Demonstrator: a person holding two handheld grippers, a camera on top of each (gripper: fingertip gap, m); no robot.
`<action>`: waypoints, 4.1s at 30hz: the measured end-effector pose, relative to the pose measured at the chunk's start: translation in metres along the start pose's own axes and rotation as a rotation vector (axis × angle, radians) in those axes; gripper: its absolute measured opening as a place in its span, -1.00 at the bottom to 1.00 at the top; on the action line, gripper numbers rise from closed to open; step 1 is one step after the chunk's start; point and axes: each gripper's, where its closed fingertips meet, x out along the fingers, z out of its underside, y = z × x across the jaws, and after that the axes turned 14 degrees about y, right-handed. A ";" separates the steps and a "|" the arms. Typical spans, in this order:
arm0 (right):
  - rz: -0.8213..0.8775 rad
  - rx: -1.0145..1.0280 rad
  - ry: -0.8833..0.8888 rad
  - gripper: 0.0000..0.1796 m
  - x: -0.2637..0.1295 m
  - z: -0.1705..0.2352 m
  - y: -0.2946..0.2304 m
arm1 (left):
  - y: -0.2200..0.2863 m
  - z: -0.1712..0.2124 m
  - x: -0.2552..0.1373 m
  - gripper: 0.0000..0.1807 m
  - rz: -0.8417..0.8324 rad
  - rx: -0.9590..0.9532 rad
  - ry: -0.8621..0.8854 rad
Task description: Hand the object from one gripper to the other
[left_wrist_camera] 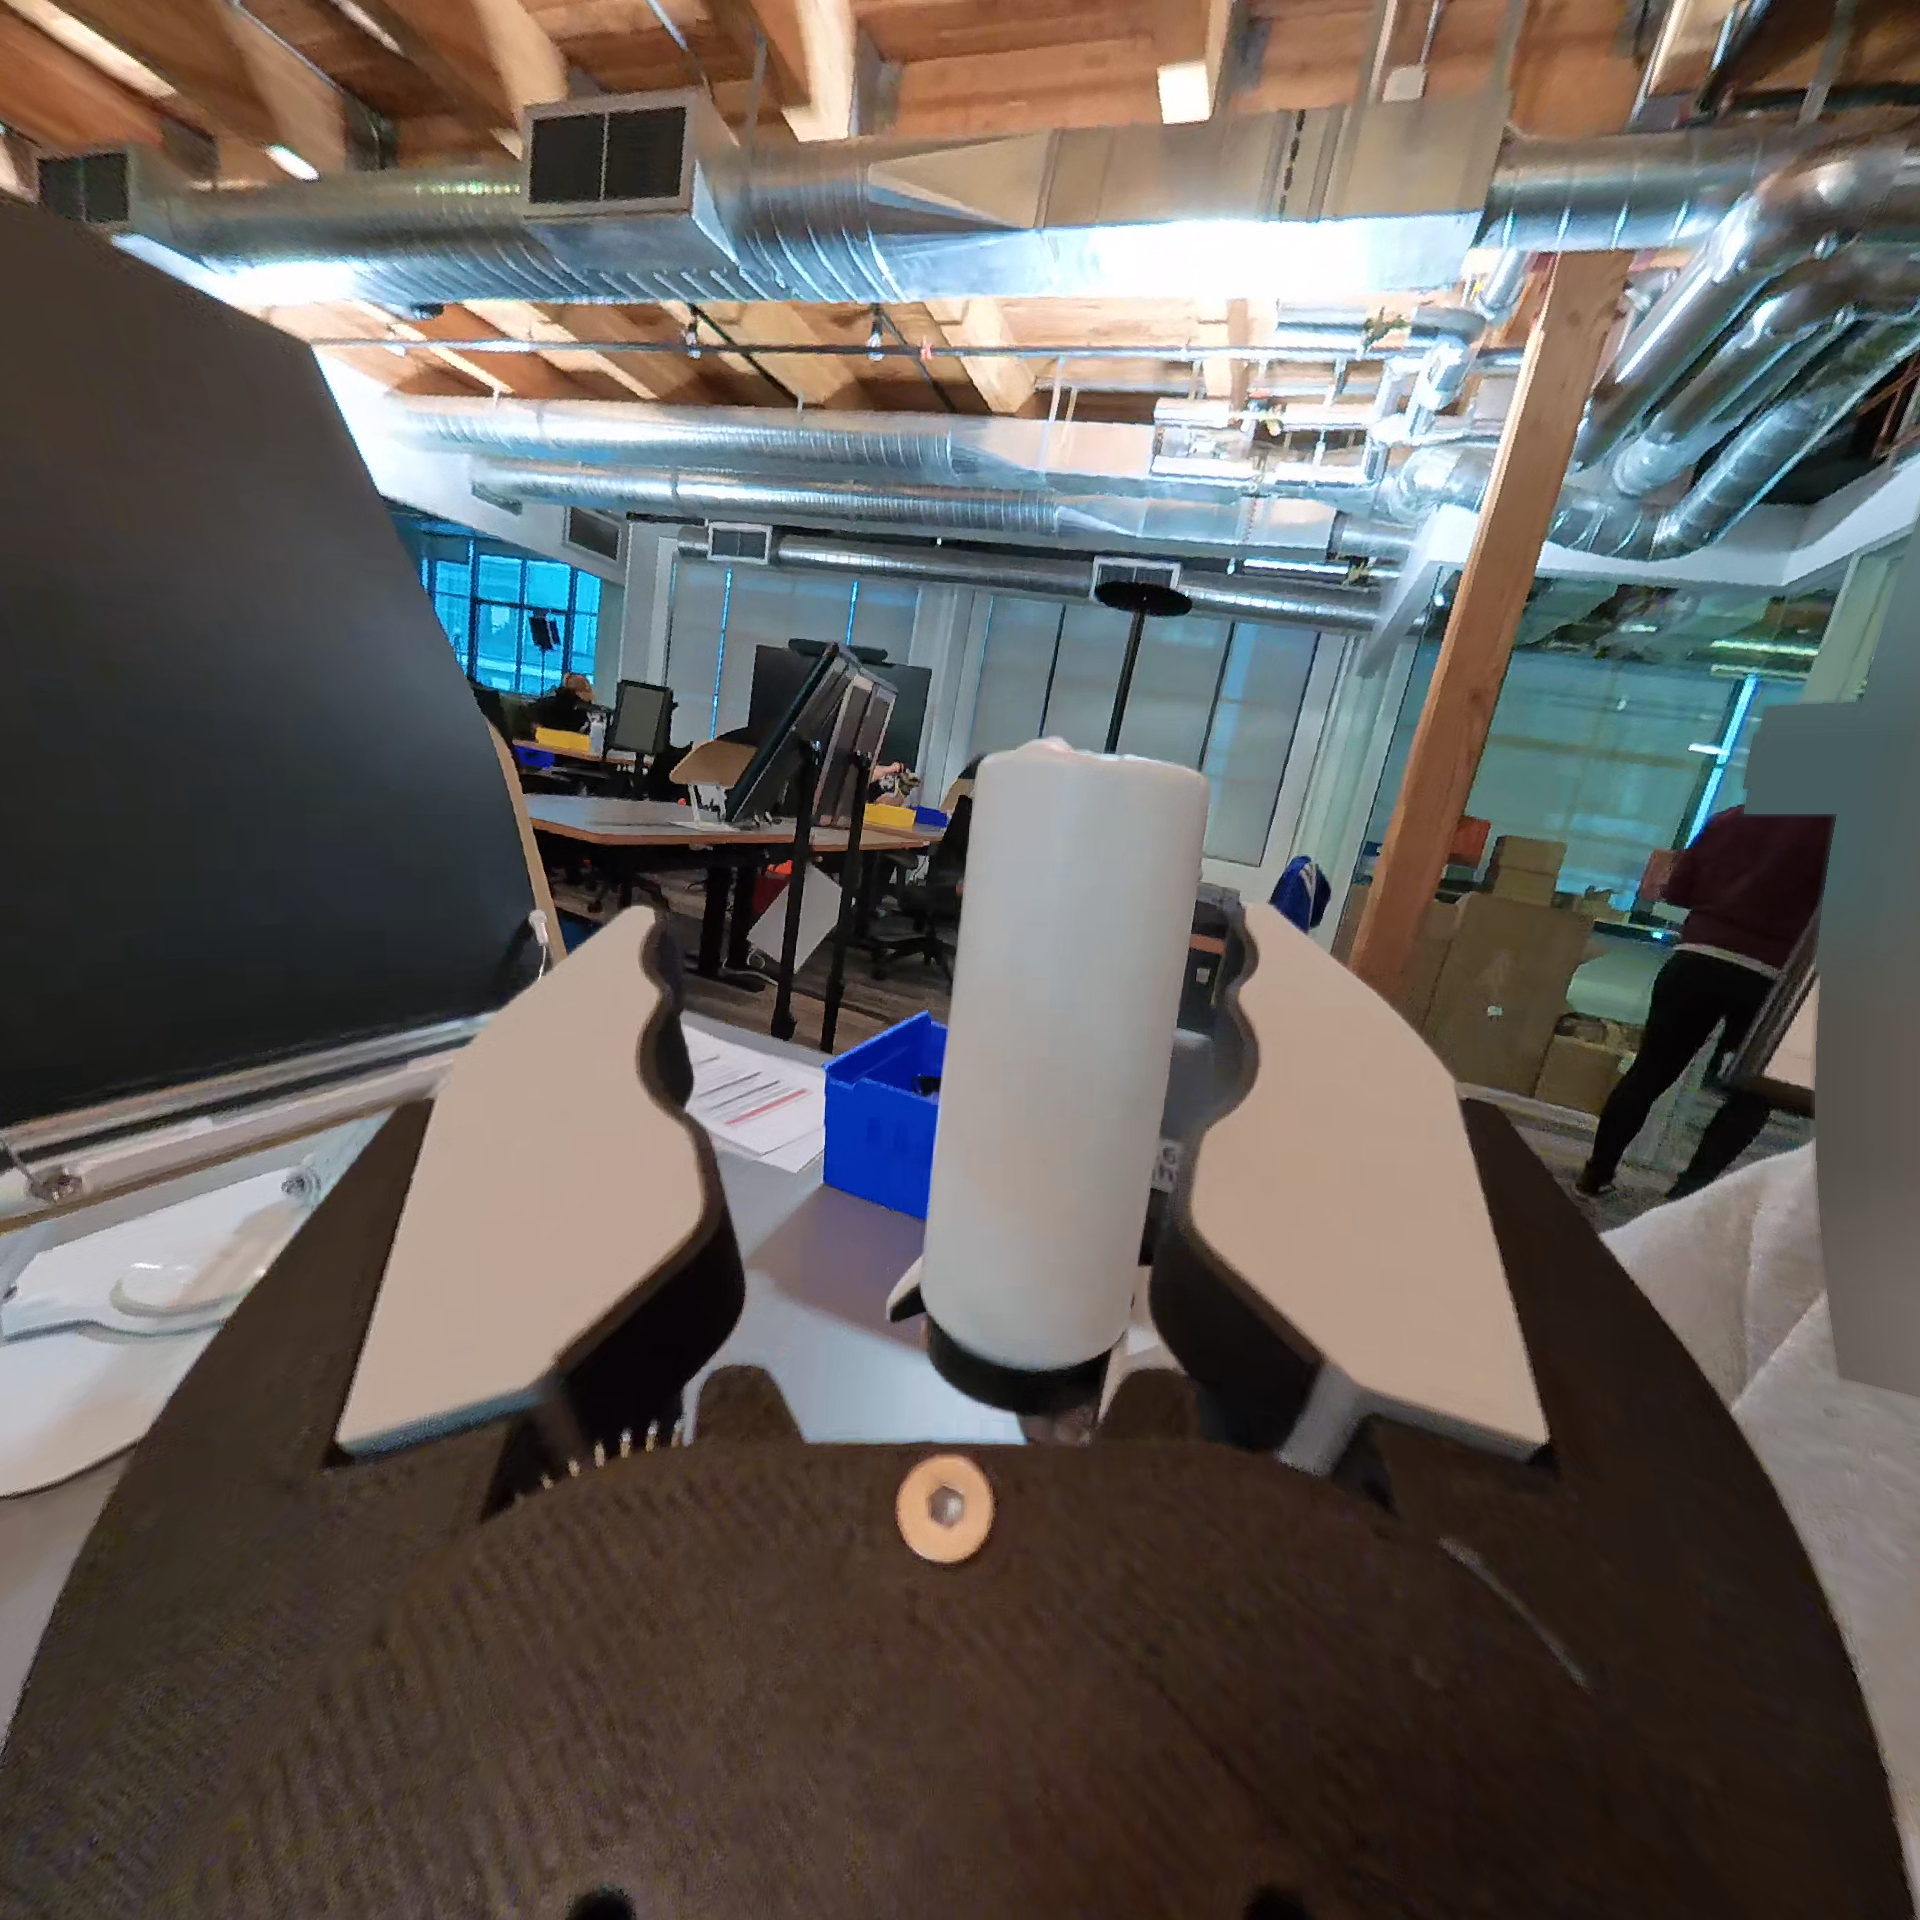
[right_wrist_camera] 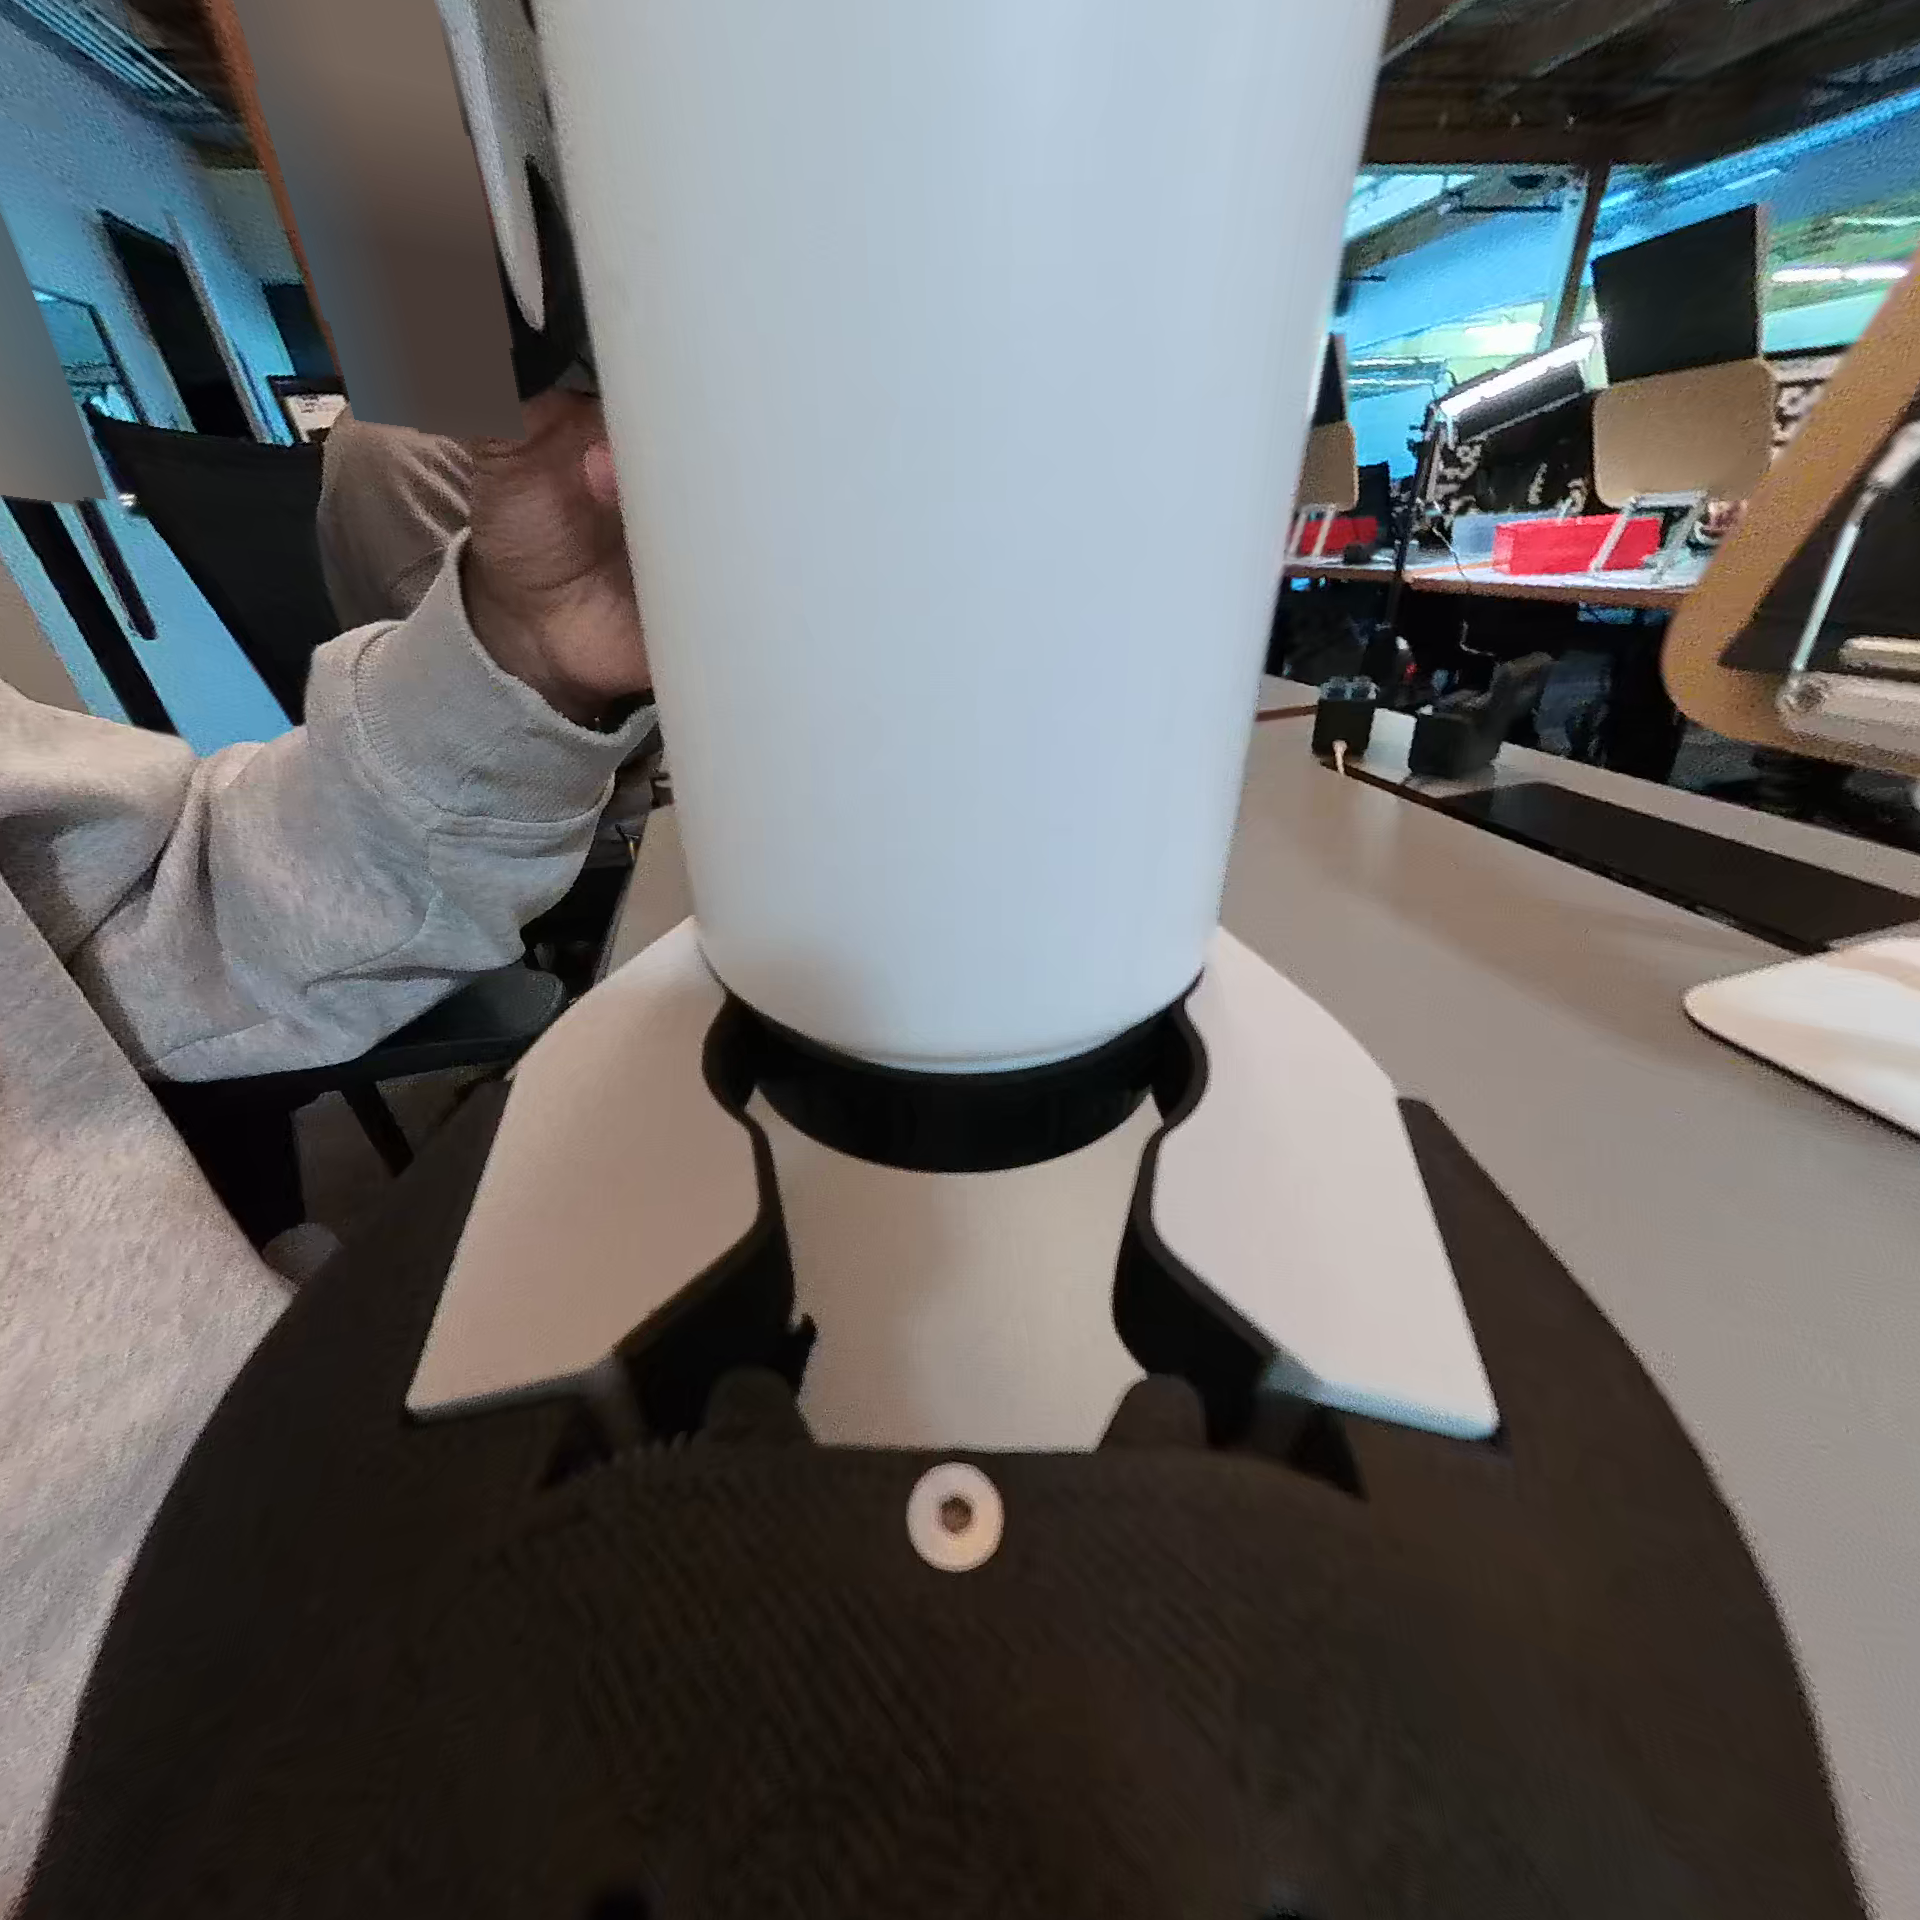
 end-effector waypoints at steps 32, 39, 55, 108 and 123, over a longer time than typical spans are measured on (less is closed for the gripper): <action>-0.068 0.039 -0.122 -0.13 -0.007 0.047 -0.002 | 0.011 0.193 -0.027 0.19 0.063 -0.065 -0.215; -0.115 0.019 -0.152 -0.13 -0.002 0.053 -0.017 | 0.025 0.183 -0.019 0.14 0.071 0.064 -0.194; -0.107 0.022 -0.123 0.09 -0.002 0.049 -0.014 | 0.019 0.176 -0.021 -0.05 0.030 0.134 -0.220; -0.018 0.074 0.048 0.34 0.005 -0.029 -0.023 | 0.037 0.233 -0.030 0.01 0.120 0.202 -0.473; -0.068 0.035 0.027 0.18 0.008 -0.024 -0.037 | 0.051 0.239 -0.028 0.01 0.152 0.178 -0.487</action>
